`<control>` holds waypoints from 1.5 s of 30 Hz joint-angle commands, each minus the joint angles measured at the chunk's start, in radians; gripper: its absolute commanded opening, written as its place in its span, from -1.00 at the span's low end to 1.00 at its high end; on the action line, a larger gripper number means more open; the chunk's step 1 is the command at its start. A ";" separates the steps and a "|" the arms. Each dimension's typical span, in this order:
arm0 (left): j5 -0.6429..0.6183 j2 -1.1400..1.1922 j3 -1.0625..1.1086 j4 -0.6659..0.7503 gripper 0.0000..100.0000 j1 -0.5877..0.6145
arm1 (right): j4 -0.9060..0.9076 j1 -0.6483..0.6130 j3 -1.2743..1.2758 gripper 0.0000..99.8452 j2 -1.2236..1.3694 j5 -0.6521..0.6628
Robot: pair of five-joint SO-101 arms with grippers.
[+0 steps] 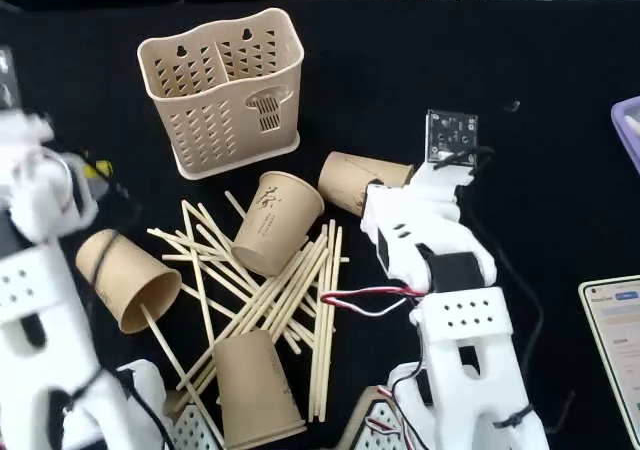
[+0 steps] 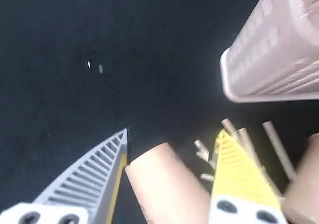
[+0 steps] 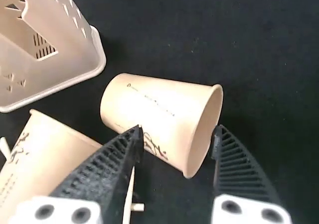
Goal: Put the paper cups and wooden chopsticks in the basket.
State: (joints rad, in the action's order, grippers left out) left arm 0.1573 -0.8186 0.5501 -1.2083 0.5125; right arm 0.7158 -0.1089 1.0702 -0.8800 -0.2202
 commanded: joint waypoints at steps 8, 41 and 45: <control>-0.084 -0.198 0.453 0.275 -0.45 -0.010 | -0.123 0.018 -0.058 -0.56 0.257 -0.012; -0.158 -0.210 0.570 0.273 -0.45 -0.005 | 0.427 -0.130 -1.059 -0.98 0.216 0.377; -0.158 -0.210 0.570 0.273 -0.45 -0.005 | 0.428 -0.253 -1.270 -0.98 0.437 0.483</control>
State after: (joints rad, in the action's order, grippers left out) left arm 0.0084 -1.0104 1.1254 -0.9429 0.5140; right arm 1.1377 -0.2793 -0.0161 -0.5854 0.1956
